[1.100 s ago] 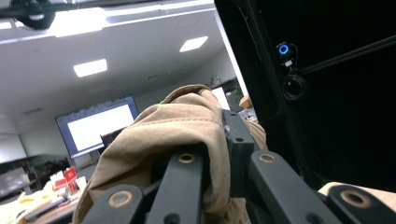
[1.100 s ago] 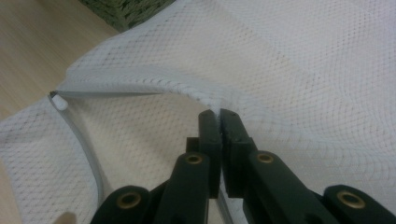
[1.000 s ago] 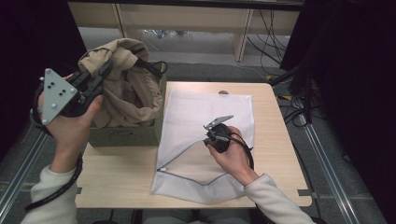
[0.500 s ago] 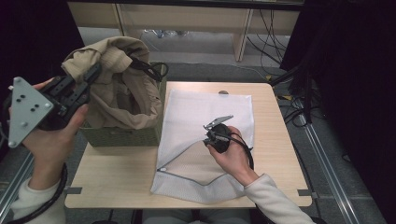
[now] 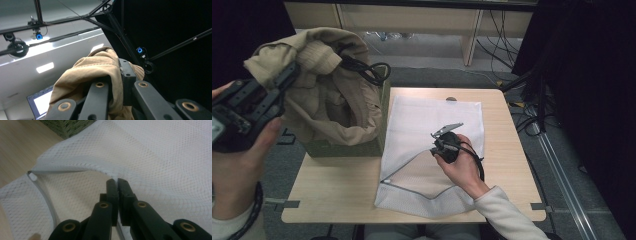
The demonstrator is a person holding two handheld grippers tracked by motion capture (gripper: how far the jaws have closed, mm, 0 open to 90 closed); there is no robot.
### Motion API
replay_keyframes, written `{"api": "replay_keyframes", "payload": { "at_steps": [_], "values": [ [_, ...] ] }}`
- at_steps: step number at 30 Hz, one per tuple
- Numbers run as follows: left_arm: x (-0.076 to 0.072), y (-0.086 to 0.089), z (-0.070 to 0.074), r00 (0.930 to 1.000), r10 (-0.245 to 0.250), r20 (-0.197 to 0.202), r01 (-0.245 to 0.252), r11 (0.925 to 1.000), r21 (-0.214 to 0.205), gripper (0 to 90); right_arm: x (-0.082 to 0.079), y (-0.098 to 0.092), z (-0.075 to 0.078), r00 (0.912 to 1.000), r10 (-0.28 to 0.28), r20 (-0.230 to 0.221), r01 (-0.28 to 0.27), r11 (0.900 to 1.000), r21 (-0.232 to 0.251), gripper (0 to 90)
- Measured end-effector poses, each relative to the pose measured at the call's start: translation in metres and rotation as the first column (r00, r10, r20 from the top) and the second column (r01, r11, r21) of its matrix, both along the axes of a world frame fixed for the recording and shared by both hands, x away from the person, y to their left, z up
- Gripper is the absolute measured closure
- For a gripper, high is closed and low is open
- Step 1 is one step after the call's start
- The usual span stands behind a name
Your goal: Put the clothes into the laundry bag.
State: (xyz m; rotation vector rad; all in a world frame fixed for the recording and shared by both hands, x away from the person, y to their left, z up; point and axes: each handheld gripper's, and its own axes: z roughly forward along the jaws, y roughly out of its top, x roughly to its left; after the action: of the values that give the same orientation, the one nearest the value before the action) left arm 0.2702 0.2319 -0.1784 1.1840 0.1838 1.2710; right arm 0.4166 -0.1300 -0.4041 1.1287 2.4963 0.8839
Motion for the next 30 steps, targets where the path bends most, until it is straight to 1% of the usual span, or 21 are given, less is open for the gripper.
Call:
{"api": "replay_keyframes", "payload": {
  "at_steps": [1,4,5,6,7,8,9,10,12,13,14,17,18,21,23,24,26,29,30],
  "values": [
    [-0.003,0.000,0.002,1.0000,-0.005,0.005,0.005,1.0000,-0.002,85.8,0.000,0.000,0.001,0.9999,-0.007,-0.008,0.007,1.0000,0.006,89.5],
    [-0.010,0.001,0.008,0.9997,-0.017,0.019,0.017,0.9999,-0.003,85.8,-0.001,0.000,0.001,1.0000,-0.001,-0.003,0.001,1.0000,0.002,89.5],
    [-0.013,0.000,0.009,0.9995,-0.018,0.025,0.018,0.9998,-0.001,85.7,-0.001,0.001,0.001,0.9999,-0.007,0.008,0.007,0.9999,0.010,89.5],
    [-0.015,0.000,0.011,0.9993,-0.023,0.029,0.023,0.9997,0.004,85.7,-0.001,0.000,0.001,1.0000,-0.004,0.001,0.004,0.9999,0.013,89.5],
    [-0.018,-0.001,0.012,0.9989,-0.033,0.032,0.032,0.9994,0.009,85.8,-0.001,0.000,0.003,0.9999,-0.005,-0.009,0.006,1.0000,0.008,89.5],
    [-0.021,-0.001,0.013,0.9984,-0.043,0.037,0.042,0.9990,0.012,85.8,-0.001,0.000,0.003,1.0000,-0.005,-0.006,0.006,1.0000,0.007,89.5],
    [-0.023,-0.002,0.014,0.9978,-0.055,0.036,0.055,0.9984,0.013,85.8,-0.001,0.001,0.001,0.9999,-0.007,0.008,0.007,0.9999,0.012,89.5],
    [-0.026,-0.002,0.015,0.9971,-0.067,0.037,0.067,0.9977,0.016,85.7,-0.001,0.000,0.002,1.0000,-0.003,0.000,0.003,1.0000,0.004,89.5],
    [-0.033,-0.004,0.017,0.9943,-0.098,0.043,0.097,0.9950,0.025,85.8,-0.001,0.000,0.002,1.0000,-0.002,-0.001,0.002,1.0000,0.004,89.5],
    [-0.036,-0.005,0.018,0.9928,-0.110,0.048,0.108,0.9937,0.030,85.8,-0.001,0.000,0.000,0.9999,-0.006,0.010,0.006,0.9999,0.011,89.5],
    [-0.040,-0.006,0.020,0.9915,-0.118,0.054,0.116,0.9925,0.037,85.7,-0.001,0.000,0.002,0.9999,-0.004,-0.010,0.004,1.0000,0.006,89.5],
    [-0.049,-0.008,0.024,0.9863,-0.153,0.061,0.150,0.9876,0.045,85.7,-0.001,-0.001,0.002,1.0000,0.000,-0.004,0.000,1.0000,0.003,89.5],
    [-0.051,-0.009,0.025,0.9837,-0.169,0.062,0.166,0.9851,0.042,85.7,-0.001,-0.001,0.003,0.9999,0.003,-0.013,-0.003,1.0000,0.002,89.5],
    [-0.057,-0.011,0.028,0.9751,-0.214,0.060,0.211,0.9763,0.048,85.7,-0.001,-0.002,0.003,0.9999,0.008,-0.010,-0.008,1.0000,0.000,89.5],
    [-0.061,-0.012,0.030,0.9691,-0.242,0.046,0.240,0.9693,0.054,85.6,-0.001,-0.002,0.002,1.0000,0.004,-0.004,-0.004,1.0000,0.004,89.5],
    [-0.062,-0.013,0.031,0.9650,-0.258,0.049,0.255,0.9654,0.054,85.6,-0.001,-0.001,0.002,1.0000,-0.001,0.006,0.001,1.0000,0.007,89.5],
    [-0.064,-0.014,0.033,0.9597,-0.279,0.038,0.276,0.9590,0.065,85.5,-0.001,-0.002,0.003,1.0000,0.004,0.000,-0.004,1.0000,0.005,89.5],
    [-0.064,-0.016,0.033,0.9499,-0.312,0.017,0.310,0.9485,0.064,85.3,-0.001,-0.001,0.002,1.0000,-0.005,0.005,0.005,0.9999,0.011,89.5],
    [-0.063,-0.017,0.032,0.9426,-0.334,0.000,0.333,0.9411,0.057,85.3,-0.001,-0.001,0.002,1.0000,-0.005,0.004,0.004,0.9999,0.010,89.5]
  ]
}}
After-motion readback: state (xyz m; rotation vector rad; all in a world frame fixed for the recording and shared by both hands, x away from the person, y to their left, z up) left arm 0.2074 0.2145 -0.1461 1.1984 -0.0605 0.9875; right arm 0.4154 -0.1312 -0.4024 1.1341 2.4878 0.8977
